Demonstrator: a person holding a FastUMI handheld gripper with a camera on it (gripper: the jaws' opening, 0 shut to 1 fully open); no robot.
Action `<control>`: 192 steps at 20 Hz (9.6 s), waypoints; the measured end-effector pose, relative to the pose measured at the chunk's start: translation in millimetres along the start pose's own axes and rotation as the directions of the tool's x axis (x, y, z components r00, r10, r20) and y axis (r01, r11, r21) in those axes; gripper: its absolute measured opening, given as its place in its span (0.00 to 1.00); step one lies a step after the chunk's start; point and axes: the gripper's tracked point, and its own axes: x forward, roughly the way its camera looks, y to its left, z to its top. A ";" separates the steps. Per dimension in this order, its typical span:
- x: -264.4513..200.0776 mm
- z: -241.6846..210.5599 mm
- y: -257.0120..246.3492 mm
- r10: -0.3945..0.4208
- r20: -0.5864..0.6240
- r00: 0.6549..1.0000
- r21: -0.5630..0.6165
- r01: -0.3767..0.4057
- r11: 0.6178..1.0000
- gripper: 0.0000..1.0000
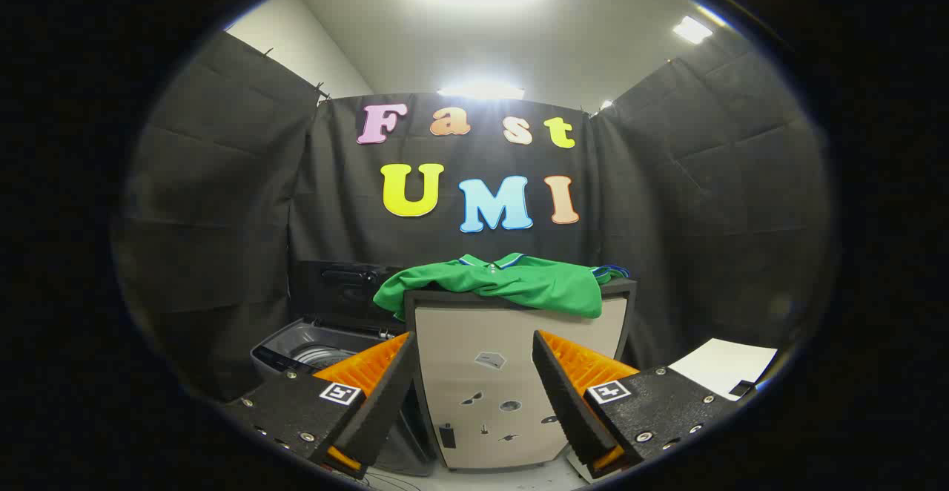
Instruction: Put the clothes into the washing machine and then close the washing machine lid.
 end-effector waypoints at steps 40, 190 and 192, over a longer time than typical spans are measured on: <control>74.5 98.8 -44.4 -0.071 0.014 0.997 0.080 0.070 0.994 0.95; 313.8 -60.3 354.3 0.310 -0.420 0.853 0.079 -0.306 0.949 0.96; 322.0 -41.8 354.8 0.304 -0.379 0.874 0.059 -0.305 0.951 0.96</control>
